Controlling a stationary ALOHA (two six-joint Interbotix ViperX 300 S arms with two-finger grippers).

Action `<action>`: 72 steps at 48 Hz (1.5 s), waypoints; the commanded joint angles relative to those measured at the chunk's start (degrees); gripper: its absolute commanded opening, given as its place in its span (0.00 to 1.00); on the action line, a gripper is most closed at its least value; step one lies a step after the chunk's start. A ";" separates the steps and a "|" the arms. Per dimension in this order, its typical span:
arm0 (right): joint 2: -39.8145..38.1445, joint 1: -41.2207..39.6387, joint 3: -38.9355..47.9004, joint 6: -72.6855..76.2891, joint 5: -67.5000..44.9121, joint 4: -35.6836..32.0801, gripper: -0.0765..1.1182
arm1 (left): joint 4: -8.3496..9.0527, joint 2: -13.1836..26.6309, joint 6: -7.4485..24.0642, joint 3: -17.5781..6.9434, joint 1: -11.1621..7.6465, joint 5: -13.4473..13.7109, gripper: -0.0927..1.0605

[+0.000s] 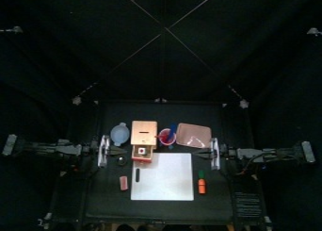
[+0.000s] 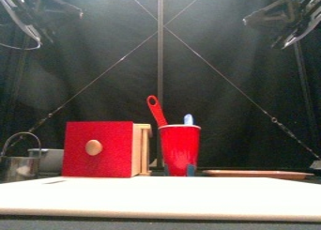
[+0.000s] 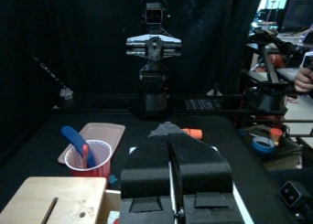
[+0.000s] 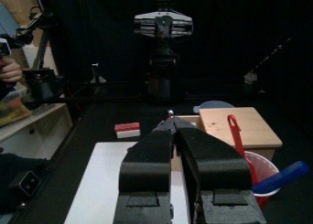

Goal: Place sushi on board then cut the sushi with the knife then place the pieces on the plate
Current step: Place the sushi on the board

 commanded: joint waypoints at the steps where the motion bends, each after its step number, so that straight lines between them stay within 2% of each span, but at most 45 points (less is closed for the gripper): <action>1: 1.85 -0.09 -1.49 0.44 -0.09 0.26 0.08 | 0.53 3.34 0.44 0.35 0.62 -2.81 0.13; 6: 6.24 -0.44 -4.75 0.44 -0.18 0.18 0.12 | 0.62 5.45 0.44 0.26 0.70 -5.80 0.14; 12: 15.29 -1.32 -11.07 0.35 -0.18 0.00 0.15 | 1.05 7.38 0.53 0.09 0.79 -9.93 0.15; 18: 25.14 -1.67 -17.93 0.35 0.70 0.00 0.17 | 2.02 7.82 0.53 0.18 0.79 -11.78 0.15; 24: 34.01 -1.67 -25.22 0.35 5.36 0.00 0.20 | 2.29 7.73 0.53 0.18 0.79 -11.87 0.15; 33: 45.53 -1.85 -37.09 0.18 18.98 -0.62 0.30 | 2.29 7.73 0.44 0.62 0.70 -11.78 0.15; 44: 55.02 -3.60 -50.10 0.18 38.23 -0.97 0.49 | 2.64 7.65 0.44 1.58 0.62 -11.78 0.15; 49: 58.45 -4.31 -54.23 0.09 42.19 -1.14 0.61 | 2.81 7.47 0.35 2.55 0.35 -11.78 0.15; 54: 61.08 -5.01 -57.22 -0.35 43.95 -1.58 0.68 | 2.81 7.21 0.44 4.13 0.26 -11.78 0.15; 66: 67.15 -6.50 -63.98 -0.44 47.29 -4.13 0.69 | 2.72 4.92 0.35 6.77 0.09 -12.13 0.15; 72: 69.70 -6.59 -67.24 -0.35 49.31 -4.31 0.72 | 2.81 4.48 0.35 7.12 0.09 -12.30 0.15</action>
